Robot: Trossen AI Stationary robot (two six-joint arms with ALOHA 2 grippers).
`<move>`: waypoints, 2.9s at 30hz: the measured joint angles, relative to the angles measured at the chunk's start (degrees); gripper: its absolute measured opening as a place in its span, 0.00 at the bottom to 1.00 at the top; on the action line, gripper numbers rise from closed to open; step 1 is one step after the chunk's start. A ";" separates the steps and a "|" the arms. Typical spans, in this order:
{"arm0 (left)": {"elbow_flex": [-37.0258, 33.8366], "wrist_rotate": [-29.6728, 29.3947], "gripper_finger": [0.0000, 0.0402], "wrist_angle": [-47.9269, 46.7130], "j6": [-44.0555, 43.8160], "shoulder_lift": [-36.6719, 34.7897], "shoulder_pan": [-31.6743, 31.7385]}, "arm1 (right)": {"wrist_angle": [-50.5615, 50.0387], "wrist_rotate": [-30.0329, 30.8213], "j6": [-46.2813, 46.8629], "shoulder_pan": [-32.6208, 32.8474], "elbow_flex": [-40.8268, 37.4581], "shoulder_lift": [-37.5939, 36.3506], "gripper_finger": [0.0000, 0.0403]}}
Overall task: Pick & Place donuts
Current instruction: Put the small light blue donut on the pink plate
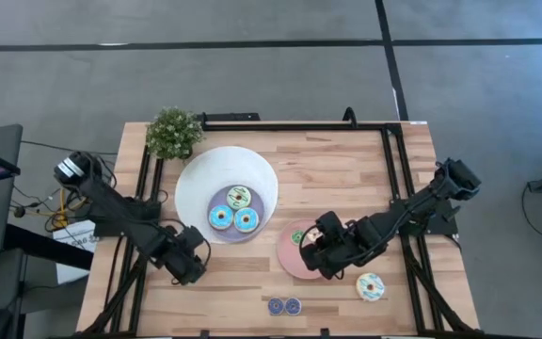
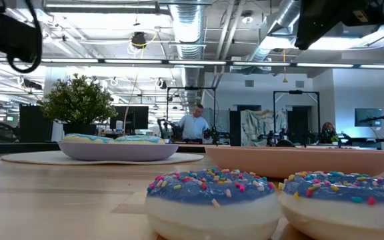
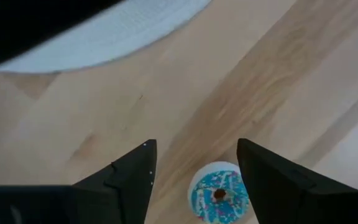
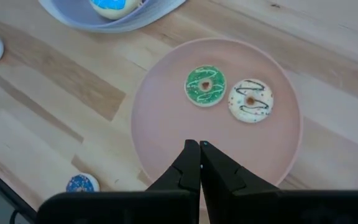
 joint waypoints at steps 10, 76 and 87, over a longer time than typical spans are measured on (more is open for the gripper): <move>2.64 1.06 0.53 2.57 -4.04 6.04 -3.69 | -0.50 0.22 -0.07 -0.06 0.00 0.00 0.00; 0.03 12.00 0.63 8.43 -2.52 12.12 -4.15 | 0.10 1.27 -0.76 -2.01 -0.04 -0.02 0.00; 0.62 15.90 0.61 7.71 -1.81 12.34 -1.15 | 0.14 -3.26 -12.48 -1.81 -0.04 -0.02 0.00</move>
